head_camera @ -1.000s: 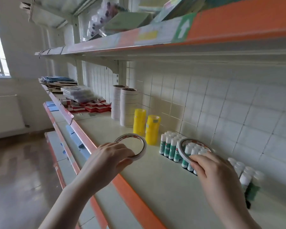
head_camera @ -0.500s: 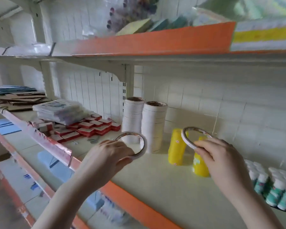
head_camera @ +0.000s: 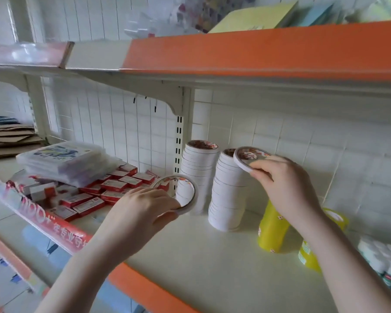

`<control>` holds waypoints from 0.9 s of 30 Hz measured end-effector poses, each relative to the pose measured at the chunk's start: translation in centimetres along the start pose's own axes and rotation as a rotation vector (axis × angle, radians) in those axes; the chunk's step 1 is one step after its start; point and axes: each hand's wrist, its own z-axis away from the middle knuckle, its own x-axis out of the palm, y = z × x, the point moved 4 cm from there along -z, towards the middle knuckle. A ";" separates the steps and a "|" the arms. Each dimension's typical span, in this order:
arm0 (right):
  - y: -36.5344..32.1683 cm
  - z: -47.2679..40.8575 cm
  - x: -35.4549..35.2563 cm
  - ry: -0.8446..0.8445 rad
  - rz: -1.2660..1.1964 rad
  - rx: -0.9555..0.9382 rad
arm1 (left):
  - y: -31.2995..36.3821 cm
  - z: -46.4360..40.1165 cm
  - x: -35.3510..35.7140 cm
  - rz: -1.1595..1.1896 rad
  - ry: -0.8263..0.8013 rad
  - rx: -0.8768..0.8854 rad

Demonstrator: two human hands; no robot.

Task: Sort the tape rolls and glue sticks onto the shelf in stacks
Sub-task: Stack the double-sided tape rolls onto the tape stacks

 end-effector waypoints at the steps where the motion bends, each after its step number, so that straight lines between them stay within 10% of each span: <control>1: 0.2 -0.7 0.4 0.000 -0.004 0.002 | -0.3 -0.3 0.1 0.007 0.005 0.001; 27: 2.2 -5.5 5.1 -0.251 -0.068 0.135 | -5.2 -5.0 1.3 0.067 0.026 0.091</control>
